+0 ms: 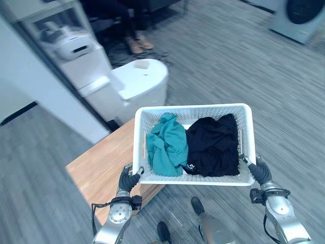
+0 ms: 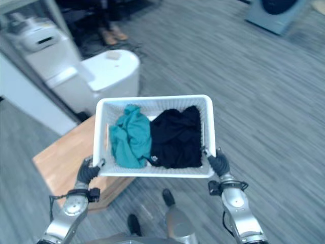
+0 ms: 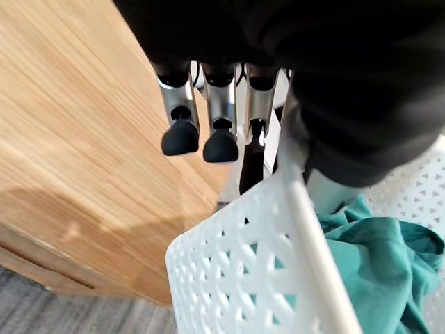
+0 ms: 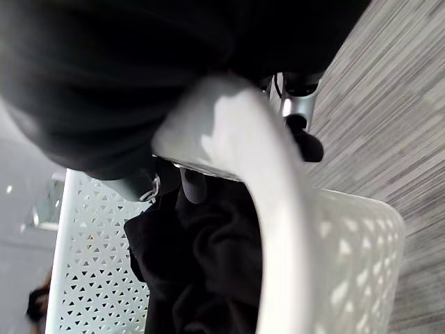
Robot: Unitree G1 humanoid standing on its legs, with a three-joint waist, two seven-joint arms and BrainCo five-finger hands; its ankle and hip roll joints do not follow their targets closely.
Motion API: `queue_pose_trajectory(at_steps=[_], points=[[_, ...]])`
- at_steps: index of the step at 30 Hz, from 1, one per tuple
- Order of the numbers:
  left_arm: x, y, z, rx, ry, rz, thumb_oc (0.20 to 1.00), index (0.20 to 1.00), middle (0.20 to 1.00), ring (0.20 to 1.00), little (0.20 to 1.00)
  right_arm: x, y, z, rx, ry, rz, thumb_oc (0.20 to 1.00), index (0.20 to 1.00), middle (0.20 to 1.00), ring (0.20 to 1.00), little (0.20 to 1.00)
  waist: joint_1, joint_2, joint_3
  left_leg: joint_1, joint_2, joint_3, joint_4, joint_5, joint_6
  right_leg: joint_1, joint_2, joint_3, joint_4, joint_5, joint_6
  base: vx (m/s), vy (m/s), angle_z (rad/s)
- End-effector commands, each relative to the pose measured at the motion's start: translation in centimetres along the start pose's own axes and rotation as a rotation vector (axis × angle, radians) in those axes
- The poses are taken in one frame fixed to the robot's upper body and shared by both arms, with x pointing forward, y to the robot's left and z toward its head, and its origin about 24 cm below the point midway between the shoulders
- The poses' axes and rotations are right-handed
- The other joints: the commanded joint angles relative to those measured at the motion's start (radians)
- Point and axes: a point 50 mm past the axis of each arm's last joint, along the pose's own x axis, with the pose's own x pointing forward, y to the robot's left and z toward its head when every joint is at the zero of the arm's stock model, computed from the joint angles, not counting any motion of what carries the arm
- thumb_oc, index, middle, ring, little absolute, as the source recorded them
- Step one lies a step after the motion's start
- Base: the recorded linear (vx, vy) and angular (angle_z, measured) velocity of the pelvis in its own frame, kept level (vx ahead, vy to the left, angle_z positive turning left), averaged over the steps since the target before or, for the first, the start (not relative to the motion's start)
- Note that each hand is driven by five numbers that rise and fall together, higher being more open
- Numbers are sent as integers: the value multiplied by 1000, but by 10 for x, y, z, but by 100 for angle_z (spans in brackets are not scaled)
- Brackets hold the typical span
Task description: Grab the laundry basket,head to the washer,open it,put in the laundry and shut it.
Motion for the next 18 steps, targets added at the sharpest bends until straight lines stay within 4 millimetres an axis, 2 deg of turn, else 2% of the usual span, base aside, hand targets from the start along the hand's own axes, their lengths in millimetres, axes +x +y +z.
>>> queue_pose_trajectory(at_steps=[1,2,3,4,6,7,9,10,11,13,14,15,17,18], points=[[1,-5,42,-55,-248,-58,200,200,200,200,200,12,6,57,115,-309,32,200,200,200,200,200,46,12,-30,-2,7,-44,83,-105,12,31,15,-181,41,-75,46,-5,-155,-185],[1,-4,44,-61,-254,-53,200,200,200,200,200,12,8,56,109,-307,38,200,200,200,200,200,60,17,-26,15,24,-8,85,-105,8,28,-21,-309,56,-90,36,9,-169,-160],[1,-3,45,-57,-255,-53,200,200,200,200,200,11,8,56,115,-307,37,200,200,200,200,200,66,20,-24,21,37,6,85,-103,3,30,-52,-401,77,-105,26,90,-202,-120],[1,0,46,-59,-260,-42,200,200,200,200,200,12,11,56,116,-308,47,200,200,200,200,200,85,30,-32,38,57,44,79,-114,-7,49,-99,-541,92,-140,26,98,-161,-122],[-2,-1,41,-55,-236,-63,200,200,200,200,200,9,11,55,118,-302,52,200,200,200,200,200,82,26,-41,54,70,86,81,-110,-19,80,-126,-622,81,-151,14,168,-244,-123],[-4,-2,35,-45,-210,-77,200,200,200,200,200,6,8,50,120,-278,45,200,200,200,200,200,63,20,-52,67,80,96,112,-124,-27,82,-111,-569,64,-158,14,185,-251,-119],[-5,-4,33,-47,-205,-85,200,200,200,200,200,4,6,48,124,-270,39,200,200,200,200,200,60,20,-53,66,97,102,166,-122,-41,98,-95,-539,47,-161,4,240,-263,-82],[-5,-8,31,-60,-199,-99,200,200,200,200,200,3,1,48,122,-271,22,200,200,200,200,200,57,13,-48,45,133,95,288,-72,-57,131,-77,-505,25,-169,-17,232,-296,-60],[-5,-9,31,-61,-200,-100,200,200,200,200,200,2,0,48,121,-271,21,200,200,200,200,200,60,17,-46,38,148,93,313,-78,-67,137,-68,-505,18,-168,-24,212,-293,-63],[-4,-13,33,-85,-203,-102,200,200,200,200,200,5,-6,49,111,-274,1,200,200,200,200,200,76,8,-29,-36,171,6,481,-10,-84,177,-42,-477,-14,-173,-55,123,-243,-64],[-4,-13,34,-91,-206,-103,200,200,200,200,200,6,-7,50,105,-271,0,200,200,200,200,200,88,-8,-23,-84,133,-32,507,-7,-54,180,-47,-466,-28,-155,-63,201,-247,-54],[-6,-15,33,-96,-200,-112,200,200,200,200,200,7,-8,51,98,-273,0,200,200,200,200,200,111,-23,-19,-180,57,-119,509,-65,-32,211,-49,-425,-43,-163,-56,148,-137,-38],[-7,-15,31,-95,-195,-113,200,200,200,200,200,6,-7,50,98,-269,2,200,200,200,200,200,119,-27,-16,-202,39,-137,475,-84,-23,224,-51,-406,-45,-170,-51,271,-32,-66],[-8,-15,27,-89,-175,-106,200,200,200,200,200,6,-6,47,91,-256,1,200,200,200,200,200,137,-23,-15,-243,2,-177,382,-78,-14,250,-43,-377,-48,-185,-46,281,14,-84]])
